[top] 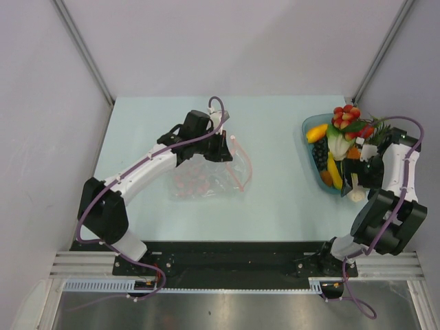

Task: Place the food in the zip-top bag and seal the zipper
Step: Pick up the fake vegetable from the bin.

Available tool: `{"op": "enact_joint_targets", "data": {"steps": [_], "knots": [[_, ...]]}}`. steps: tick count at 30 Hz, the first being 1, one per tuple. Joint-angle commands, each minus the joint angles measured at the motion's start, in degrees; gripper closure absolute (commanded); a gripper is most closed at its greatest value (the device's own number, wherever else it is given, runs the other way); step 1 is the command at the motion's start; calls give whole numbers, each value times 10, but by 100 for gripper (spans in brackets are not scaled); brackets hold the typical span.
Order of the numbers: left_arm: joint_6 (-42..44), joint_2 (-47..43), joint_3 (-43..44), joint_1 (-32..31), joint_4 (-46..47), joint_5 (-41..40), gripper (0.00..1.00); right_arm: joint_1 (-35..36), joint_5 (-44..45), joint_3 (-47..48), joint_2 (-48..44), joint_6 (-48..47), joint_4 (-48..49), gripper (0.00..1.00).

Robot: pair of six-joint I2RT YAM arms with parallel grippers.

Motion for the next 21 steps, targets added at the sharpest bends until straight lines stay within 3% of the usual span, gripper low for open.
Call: {"op": "enact_joint_targets", "data": {"steps": [1,8,11,14,17,21], "knots": [[2,-22,5,3,17,6,100,2,63,-38,-35,23,37,0],[-6,-15,3,3,18,11,100,2,70,-45,-22,39,89,0],[-5,-15,2,3,19,10,100,1,64,-41,-19,42,97,6],[-5,-17,1,3,19,9,100,-1,54,-37,-30,33,90,32],[-5,-18,1,3,18,9,100,-1,49,-31,-49,18,61,50],[-6,-17,8,3,17,8,100,-4,42,-21,-74,0,19,67]]}}
